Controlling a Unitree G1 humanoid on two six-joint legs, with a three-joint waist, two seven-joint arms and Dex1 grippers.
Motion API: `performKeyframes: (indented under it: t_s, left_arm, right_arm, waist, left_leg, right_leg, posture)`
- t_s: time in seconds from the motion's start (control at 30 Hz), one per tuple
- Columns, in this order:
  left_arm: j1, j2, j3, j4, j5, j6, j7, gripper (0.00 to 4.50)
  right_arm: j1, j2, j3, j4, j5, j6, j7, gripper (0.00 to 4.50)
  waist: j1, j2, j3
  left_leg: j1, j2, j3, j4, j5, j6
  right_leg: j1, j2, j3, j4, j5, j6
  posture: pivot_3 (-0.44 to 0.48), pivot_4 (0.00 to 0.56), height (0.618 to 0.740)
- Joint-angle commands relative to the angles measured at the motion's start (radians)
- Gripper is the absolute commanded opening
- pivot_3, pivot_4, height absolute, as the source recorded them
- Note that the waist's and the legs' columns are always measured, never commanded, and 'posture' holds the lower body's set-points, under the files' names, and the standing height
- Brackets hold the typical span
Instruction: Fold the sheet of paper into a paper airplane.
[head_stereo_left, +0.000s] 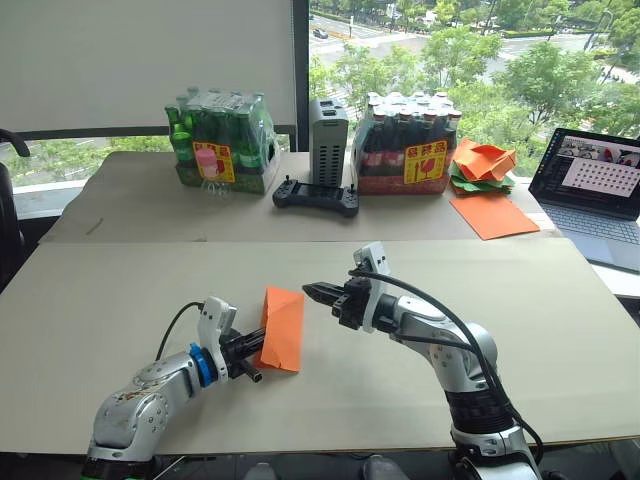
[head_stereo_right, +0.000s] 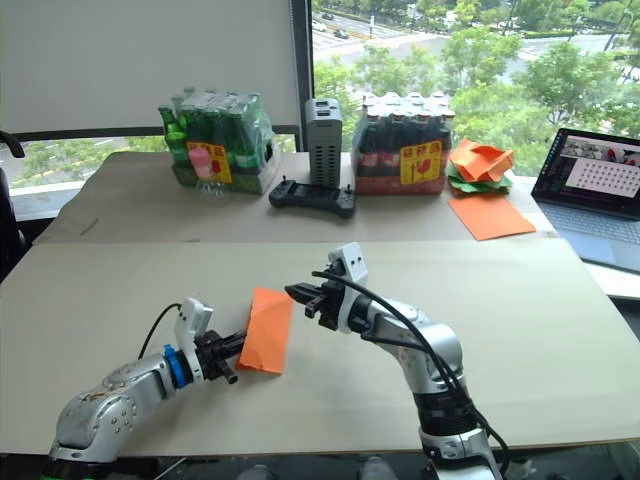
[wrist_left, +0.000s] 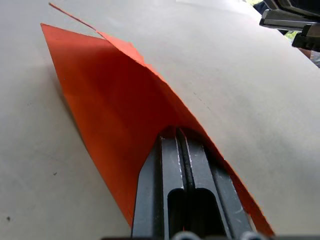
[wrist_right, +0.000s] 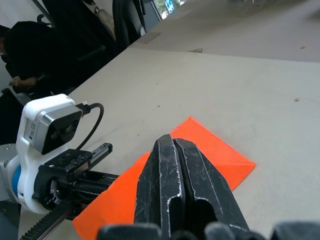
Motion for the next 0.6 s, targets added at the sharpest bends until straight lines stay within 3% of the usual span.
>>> performKeyframes:
  t_s: [0.03,0.43,0.6]
  left_arm:
    - [-0.034,-0.006,-0.017,-0.043,0.000,-0.013,-0.003,0.05]
    - [-0.100,0.004,-0.121,0.016,0.073,-0.043,-0.068,0.05]
    - [-0.114,0.029,-0.133,0.076,0.116,-0.068,-0.104,0.05]
  right_arm:
    - [-0.007,0.003,-0.014,-0.063,0.034,-0.011,-0.011,0.00]
    - [-0.007,-0.012,-0.023,-0.133,0.074,-0.002,-0.049,0.00]
    - [0.010,-0.088,0.028,-0.198,0.068,0.000,-0.023,0.00]
  waist:
    - [0.000,0.000,0.000]
    - [0.000,0.000,0.000]
    - [0.000,0.000,0.000]
  left_leg:
    - [0.000,0.000,0.000,0.000,0.000,0.000]
    - [0.000,0.000,0.000,0.000,0.000,0.000]
    - [0.000,0.000,0.000,0.000,0.000,0.000]
  right_leg:
    - [0.000,0.000,0.000,0.000,0.000,0.000]
    - [0.000,0.000,0.000,0.000,0.000,0.000]
    - [0.000,0.000,0.000,0.000,0.000,0.000]
  posture:
    - [0.000,0.150,0.740]
    - [0.000,0.150,0.740]
    - [0.000,0.150,0.740]
